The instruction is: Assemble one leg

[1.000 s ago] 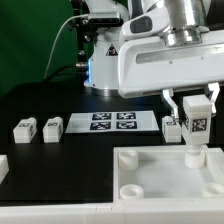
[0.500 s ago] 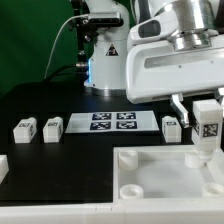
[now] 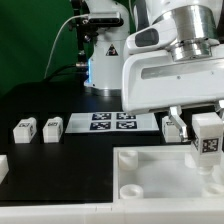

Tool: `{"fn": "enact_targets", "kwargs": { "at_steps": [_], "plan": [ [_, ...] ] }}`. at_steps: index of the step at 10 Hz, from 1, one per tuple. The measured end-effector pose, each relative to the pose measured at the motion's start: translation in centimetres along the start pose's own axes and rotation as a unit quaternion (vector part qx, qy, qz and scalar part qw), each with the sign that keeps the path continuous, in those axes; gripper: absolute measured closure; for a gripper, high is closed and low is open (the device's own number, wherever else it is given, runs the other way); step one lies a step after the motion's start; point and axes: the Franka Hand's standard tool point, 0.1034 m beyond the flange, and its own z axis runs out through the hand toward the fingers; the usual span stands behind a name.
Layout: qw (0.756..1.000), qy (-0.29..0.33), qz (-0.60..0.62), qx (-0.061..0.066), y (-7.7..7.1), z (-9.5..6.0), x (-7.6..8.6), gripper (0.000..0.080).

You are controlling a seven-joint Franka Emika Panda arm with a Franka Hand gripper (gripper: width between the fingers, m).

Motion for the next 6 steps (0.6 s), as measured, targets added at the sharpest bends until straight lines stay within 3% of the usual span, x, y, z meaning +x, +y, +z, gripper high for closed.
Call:
{"fn": "enact_targets", "kwargs": {
  "at_steps": [6],
  "plan": [
    [1.0,-0.004,0.0,0.004,-0.6,2.1,0.5,0.0509]
  ]
}}
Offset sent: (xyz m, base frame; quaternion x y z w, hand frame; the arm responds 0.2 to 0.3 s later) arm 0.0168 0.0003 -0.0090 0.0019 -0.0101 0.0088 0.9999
